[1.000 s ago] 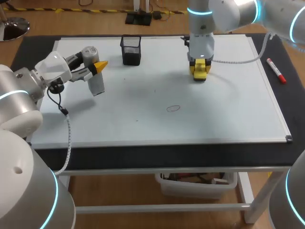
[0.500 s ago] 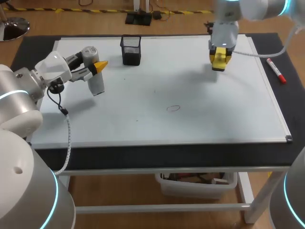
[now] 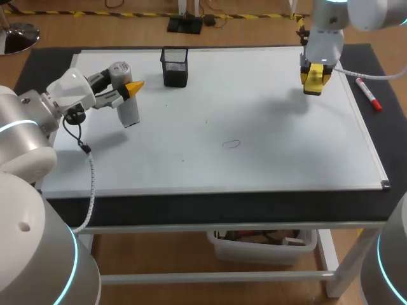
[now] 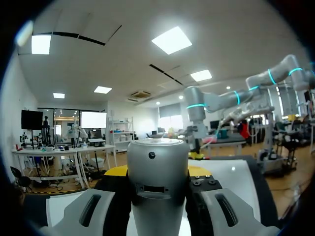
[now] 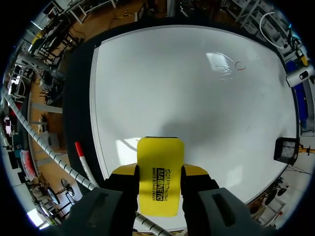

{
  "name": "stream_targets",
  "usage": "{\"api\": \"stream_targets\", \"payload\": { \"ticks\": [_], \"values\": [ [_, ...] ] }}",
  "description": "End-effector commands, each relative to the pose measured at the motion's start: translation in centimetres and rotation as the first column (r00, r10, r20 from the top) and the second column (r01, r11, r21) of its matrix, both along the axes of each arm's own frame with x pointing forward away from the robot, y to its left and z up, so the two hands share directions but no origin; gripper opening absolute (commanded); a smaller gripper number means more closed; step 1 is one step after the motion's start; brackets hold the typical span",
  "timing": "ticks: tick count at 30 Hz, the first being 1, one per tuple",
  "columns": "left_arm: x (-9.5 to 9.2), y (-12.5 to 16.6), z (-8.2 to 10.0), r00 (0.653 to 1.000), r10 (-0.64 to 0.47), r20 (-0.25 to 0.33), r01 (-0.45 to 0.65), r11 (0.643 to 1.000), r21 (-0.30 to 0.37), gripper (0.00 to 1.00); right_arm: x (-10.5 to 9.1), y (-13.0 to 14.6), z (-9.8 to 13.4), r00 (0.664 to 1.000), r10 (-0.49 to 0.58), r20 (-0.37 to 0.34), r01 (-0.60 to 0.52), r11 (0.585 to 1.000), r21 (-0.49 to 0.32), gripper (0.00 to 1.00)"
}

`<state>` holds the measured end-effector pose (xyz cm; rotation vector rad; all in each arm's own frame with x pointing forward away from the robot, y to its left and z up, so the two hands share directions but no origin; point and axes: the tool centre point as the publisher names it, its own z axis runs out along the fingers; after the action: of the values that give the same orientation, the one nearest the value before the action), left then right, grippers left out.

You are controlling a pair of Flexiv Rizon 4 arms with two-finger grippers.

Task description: Pick up the inspection probe, press it on each red-marked spot on the whiteboard one by one, put down the probe, pick up the eraser, and wipe off all the red marks.

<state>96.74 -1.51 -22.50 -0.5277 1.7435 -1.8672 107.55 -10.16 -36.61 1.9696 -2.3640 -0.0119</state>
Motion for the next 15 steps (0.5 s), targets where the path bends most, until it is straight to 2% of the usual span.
{"api": "stream_targets", "payload": {
  "ticks": [1, 15],
  "values": [
    [0.02, -0.17, -0.06, 1.0, 0.007, 0.005, -0.007, 1.0, -0.002, 0.0, -0.33, -0.07, 0.39, 1.0, 0.002, 0.005, -0.002, 1.0, -0.004, 0.0],
    [-0.29, -0.71, 0.03, 1.0, 0.0, 0.006, 0.0, 1.0, -0.001, 0.0, -0.33, -0.07, 0.39, 1.0, 0.002, 0.005, -0.002, 1.0, -0.004, 0.0]
  ]
}}
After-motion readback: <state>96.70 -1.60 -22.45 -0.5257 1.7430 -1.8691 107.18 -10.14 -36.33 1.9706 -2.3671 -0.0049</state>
